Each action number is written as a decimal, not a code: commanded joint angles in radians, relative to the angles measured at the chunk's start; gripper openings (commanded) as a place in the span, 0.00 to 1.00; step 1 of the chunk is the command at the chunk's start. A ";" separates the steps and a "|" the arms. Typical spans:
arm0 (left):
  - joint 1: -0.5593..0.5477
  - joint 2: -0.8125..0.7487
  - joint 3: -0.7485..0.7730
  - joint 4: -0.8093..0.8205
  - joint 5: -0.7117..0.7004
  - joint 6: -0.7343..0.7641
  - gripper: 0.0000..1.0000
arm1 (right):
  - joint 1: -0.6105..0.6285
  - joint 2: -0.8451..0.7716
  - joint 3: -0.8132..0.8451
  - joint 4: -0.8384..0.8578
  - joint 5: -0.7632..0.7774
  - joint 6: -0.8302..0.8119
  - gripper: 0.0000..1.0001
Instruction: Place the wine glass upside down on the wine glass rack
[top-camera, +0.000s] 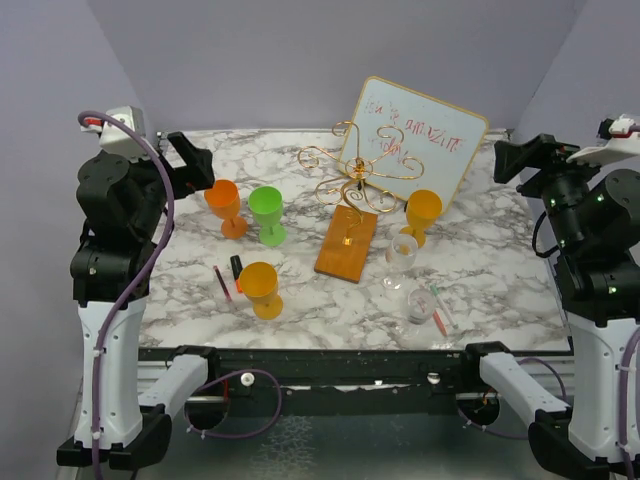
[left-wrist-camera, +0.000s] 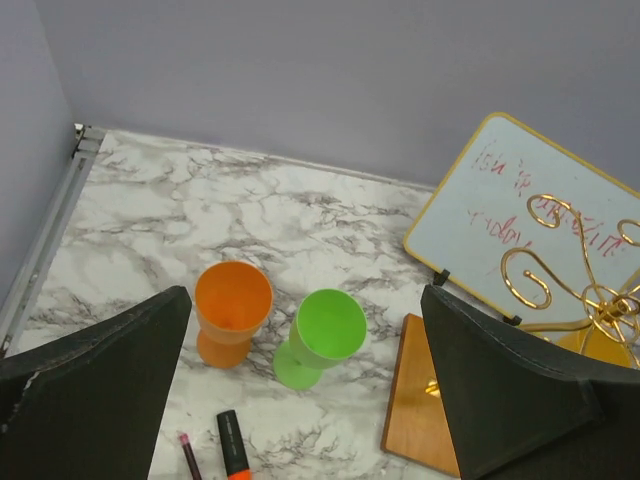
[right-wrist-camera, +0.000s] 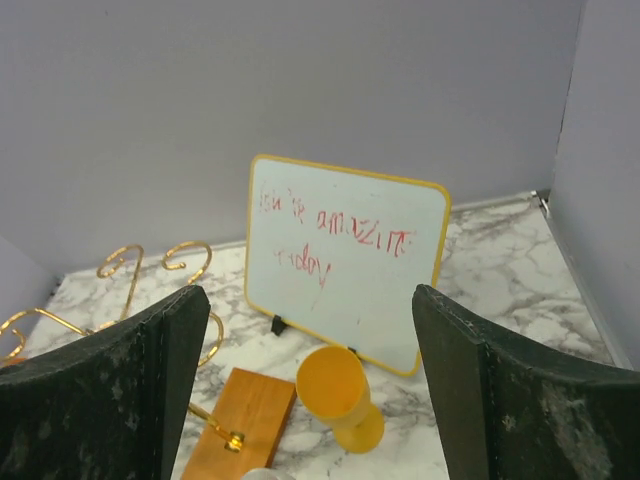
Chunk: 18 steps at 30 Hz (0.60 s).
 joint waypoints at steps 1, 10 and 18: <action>-0.018 -0.034 -0.076 0.033 0.059 -0.021 0.99 | -0.004 0.008 -0.039 -0.131 -0.046 0.041 0.90; -0.057 -0.092 -0.273 0.138 0.234 -0.053 0.99 | -0.004 0.005 -0.215 -0.293 -0.086 0.165 0.92; -0.076 -0.069 -0.302 0.179 0.267 -0.026 0.99 | -0.004 0.052 -0.362 -0.211 -0.027 0.265 0.79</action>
